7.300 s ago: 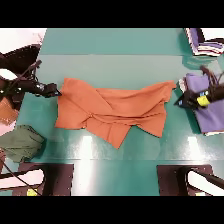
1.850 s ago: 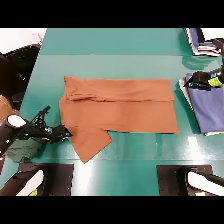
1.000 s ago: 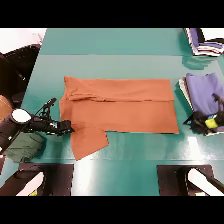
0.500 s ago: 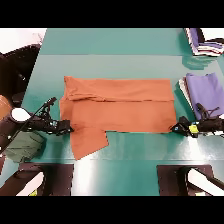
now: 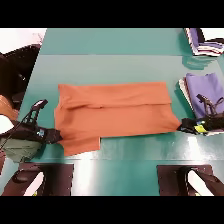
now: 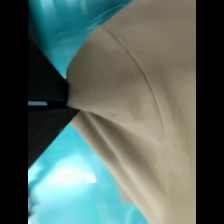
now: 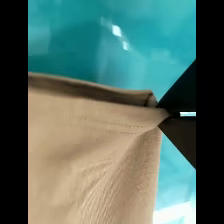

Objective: Fold the shirts.

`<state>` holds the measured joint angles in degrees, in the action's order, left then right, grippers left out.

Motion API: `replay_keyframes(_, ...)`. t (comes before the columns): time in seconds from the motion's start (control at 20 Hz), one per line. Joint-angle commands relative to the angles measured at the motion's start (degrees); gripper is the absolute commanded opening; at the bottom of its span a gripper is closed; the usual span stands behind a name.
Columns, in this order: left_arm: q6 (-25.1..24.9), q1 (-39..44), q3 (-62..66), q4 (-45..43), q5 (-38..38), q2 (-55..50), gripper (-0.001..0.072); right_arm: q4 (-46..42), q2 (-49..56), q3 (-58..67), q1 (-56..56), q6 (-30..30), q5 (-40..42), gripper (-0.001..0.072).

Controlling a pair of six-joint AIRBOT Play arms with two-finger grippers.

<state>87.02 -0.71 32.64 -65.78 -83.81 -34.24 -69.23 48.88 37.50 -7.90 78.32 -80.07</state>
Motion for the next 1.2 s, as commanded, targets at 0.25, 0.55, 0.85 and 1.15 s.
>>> replay_keyframes(0.25, 1.1, 0.0, 8.7, -1.3, 5.8, -1.0, 0.0024, -3.7, -6.9, 4.2, 0.4, 1.8, -3.1, 0.0013)
replay_keyframes(0.55, -3.1, 0.0, 18.6, -4.2, 19.7, -20.8, 0.0026, 1.6, 13.0, 19.7, 0.6, -0.6, 4.6, 0.0012)
replay_keyframes(0.85, -3.5, 0.0, 20.1, -4.3, 30.1, -33.5, 0.0026, 2.3, 31.0, 32.6, 6.7, -0.8, 8.4, 0.0015)
replay_keyframes(1.15, -2.5, 0.0, 21.4, -4.1, 32.2, -34.0, 0.0513, 14.8, 41.0, 40.2, 5.0, -3.7, 7.6, 0.0389)
